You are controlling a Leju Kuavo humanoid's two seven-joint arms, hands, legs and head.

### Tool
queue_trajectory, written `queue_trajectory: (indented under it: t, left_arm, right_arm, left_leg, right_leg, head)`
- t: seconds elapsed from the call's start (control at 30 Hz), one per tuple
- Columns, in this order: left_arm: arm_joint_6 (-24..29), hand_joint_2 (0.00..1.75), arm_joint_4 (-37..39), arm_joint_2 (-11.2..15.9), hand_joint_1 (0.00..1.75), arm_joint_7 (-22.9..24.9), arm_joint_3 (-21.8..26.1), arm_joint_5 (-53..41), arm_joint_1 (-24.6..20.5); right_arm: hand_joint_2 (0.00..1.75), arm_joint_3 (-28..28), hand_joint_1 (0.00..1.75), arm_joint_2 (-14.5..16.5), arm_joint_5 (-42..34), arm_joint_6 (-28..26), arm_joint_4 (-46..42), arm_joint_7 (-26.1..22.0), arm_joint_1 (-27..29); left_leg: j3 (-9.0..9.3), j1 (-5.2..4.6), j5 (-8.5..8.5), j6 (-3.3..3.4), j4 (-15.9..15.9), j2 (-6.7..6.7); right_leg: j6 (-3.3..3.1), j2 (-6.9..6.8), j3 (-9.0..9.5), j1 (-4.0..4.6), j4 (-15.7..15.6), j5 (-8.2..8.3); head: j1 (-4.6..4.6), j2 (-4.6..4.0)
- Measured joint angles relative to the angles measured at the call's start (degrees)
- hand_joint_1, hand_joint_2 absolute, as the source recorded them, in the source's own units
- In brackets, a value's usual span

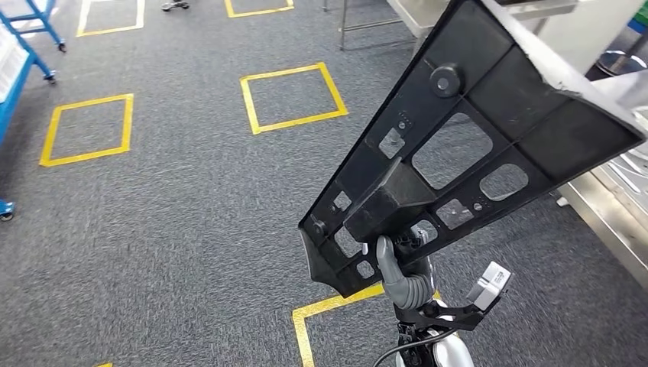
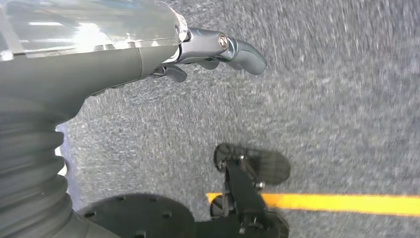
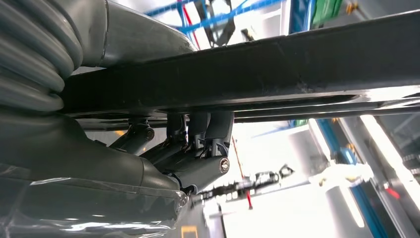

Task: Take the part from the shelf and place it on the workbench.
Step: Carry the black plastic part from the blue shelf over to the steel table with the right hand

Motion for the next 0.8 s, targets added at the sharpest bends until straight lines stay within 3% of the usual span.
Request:
queue_trajectory:
  t: [0.03,0.1,0.17,0.2,0.27,0.3,0.37,0.43,0.47,0.5,0.53,0.57,0.63,0.67,0.73,0.8]
  left_arm:
    - [-0.68,1.75,0.00,0.00,0.00,-0.17,-0.03,0.20,0.00]
    - [-2.41,1.75,0.00,0.00,0.00,-0.74,-0.05,0.86,-0.06]
    - [-4.23,1.75,0.00,0.01,0.00,-1.45,-0.04,1.50,-0.10]
    - [-4.99,1.75,0.00,0.01,0.00,-1.80,-0.03,1.66,-0.13]
    - [-5.97,1.75,-0.01,0.02,0.00,-2.23,-0.02,1.72,-0.24]
    - [-6.25,1.75,-0.01,0.02,0.00,-2.35,-0.03,1.63,-0.32]
    - [-6.60,1.75,0.00,0.02,0.00,-2.39,-0.03,1.33,-0.35]
    - [-6.90,1.75,0.00,0.02,0.00,-2.39,-0.03,1.16,-0.19]
    - [-7.05,1.75,0.00,0.02,0.00,-2.39,-0.02,1.17,-0.06]
    - [-7.19,1.75,0.00,0.01,0.00,-2.39,-0.02,1.18,0.04]
    - [-7.35,1.75,0.00,0.01,0.00,-2.40,-0.02,1.18,0.11]
    - [-7.49,1.75,0.00,0.00,0.00,-2.43,-0.02,1.20,0.12]
    - [-7.76,1.75,-0.01,0.11,0.00,-2.54,-0.02,1.25,0.08]
    - [-7.84,1.75,-0.01,0.18,0.00,-2.61,-0.02,1.27,0.08]
    - [-8.14,1.75,-0.02,0.28,0.00,-2.74,-0.02,1.40,0.05]
    - [-8.52,1.75,-0.02,0.27,0.00,-2.86,-0.02,1.56,-0.06]
  right_arm:
    - [1.75,-0.08,1.75,0.00,0.15,0.00,0.01,-0.03,0.06]
    - [1.75,-0.15,1.75,0.00,0.32,0.00,-0.02,-0.10,0.07]
    - [1.75,-0.16,1.75,0.00,0.44,-0.04,-0.10,-0.18,0.05]
    - [1.75,-0.18,1.75,0.00,0.55,-0.11,-0.15,-0.27,0.04]
    - [1.75,-0.19,1.75,0.00,0.85,-0.40,-0.28,-0.56,0.06]
    - [1.75,-0.21,1.75,0.00,1.02,-0.56,-0.37,-0.72,0.05]
    - [1.75,-0.23,1.75,0.04,1.25,-0.88,-0.50,-0.92,-0.01]
    - [1.75,-0.24,1.75,0.12,1.30,-1.13,-0.54,-0.98,-0.01]
    - [1.75,-0.24,1.75,0.15,1.30,-1.20,-0.54,-0.97,0.06]
    - [1.75,-0.24,1.75,0.15,1.31,-1.23,-0.54,-0.97,0.13]
    - [1.75,-0.24,1.75,0.15,1.34,-1.24,-0.55,-0.96,0.18]
    - [1.75,-0.24,1.75,0.15,1.38,-1.25,-0.58,-0.95,0.21]
    - [1.75,-0.24,1.75,0.16,1.47,-1.27,-0.74,-0.90,0.21]
    - [1.75,-0.24,1.75,0.17,1.49,-1.26,-0.83,-0.86,0.21]
    - [1.75,-0.25,1.75,0.21,1.50,-1.25,-0.92,-0.82,0.30]
    - [1.75,-0.26,1.75,0.22,1.50,-1.25,-1.01,-0.80,0.49]
  left_leg:
    - [-0.02,0.01,-0.08,-0.09,0.10,0.69]
    - [0.00,0.04,-0.43,-0.50,0.51,1.89]
    - [-0.02,-0.18,-0.89,-1.18,1.07,2.82]
    - [-0.01,-0.30,-1.05,-1.51,1.22,3.25]
    - [0.12,-0.28,-1.20,-2.18,1.22,4.01]
    - [0.07,-0.14,-1.59,-2.54,1.56,3.56]
    - [-1.31,0.16,-4.04,-3.15,5.01,1.21]
    - [-4.67,0.31,-7.85,-3.44,12.48,-1.00]
    - [-6.34,0.33,-9.11,-3.50,16.01,-1.34]
    - [-7.25,0.34,-9.23,-3.49,17.80,-1.46]
    - [-7.17,0.34,-8.21,-3.38,17.42,-1.55]
    - [-6.00,0.34,-6.25,-3.17,14.77,-1.84]
    - [-2.43,0.36,-2.30,-2.54,6.83,-4.10]
    - [-1.11,0.35,-1.33,-2.26,3.86,-5.26]
    - [-0.16,0.21,-1.16,-1.80,1.63,-6.15]
    - [0.06,0.26,-0.70,-1.22,0.89,-4.95]
  right_leg:
    - [0.14,-0.24,0.71,-0.13,-1.09,1.07]
    - [0.22,-2.06,4.83,-0.22,-8.41,4.38]
    - [-0.19,-3.76,7.95,0.03,-14.29,6.09]
    - [-0.48,-3.94,8.31,0.20,-15.21,6.10]
    - [-1.15,-2.78,8.13,0.34,-15.27,6.32]
    - [-1.46,-2.24,8.10,0.29,-15.42,6.48]
    - [-2.09,-1.17,8.10,0.05,-15.68,6.77]
    - [-2.45,-0.06,7.98,0.05,-15.66,6.88]
    - [-2.54,0.62,7.93,0.10,-15.64,6.92]
    - [-2.57,1.34,7.92,0.15,-15.61,6.95]
    - [-2.58,2.10,7.95,0.18,-15.58,6.97]
    - [-2.58,2.85,8.02,0.19,-15.55,6.98]
    - [-2.40,4.16,8.07,0.22,-15.46,7.05]
    - [-2.16,4.77,7.94,0.18,-15.41,7.14]
    - [-1.40,5.94,7.51,-0.01,-15.45,7.49]
    - [-0.59,6.54,7.19,-0.06,-15.60,7.72]
  head:
    - [0.00,0.00]
    - [0.02,0.00]
    - [-0.02,0.00]
    - [-0.05,0.00]
    - [-0.07,0.00]
    - [-0.07,0.00]
    - [-0.09,0.00]
    - [-0.12,0.00]
    - [-0.12,-0.01]
    - [-0.12,-0.01]
    - [-0.12,-0.01]
    - [-0.12,-0.01]
    - [-0.10,0.00]
    - [-0.10,0.00]
    - [-0.08,0.00]
    - [-0.07,0.00]
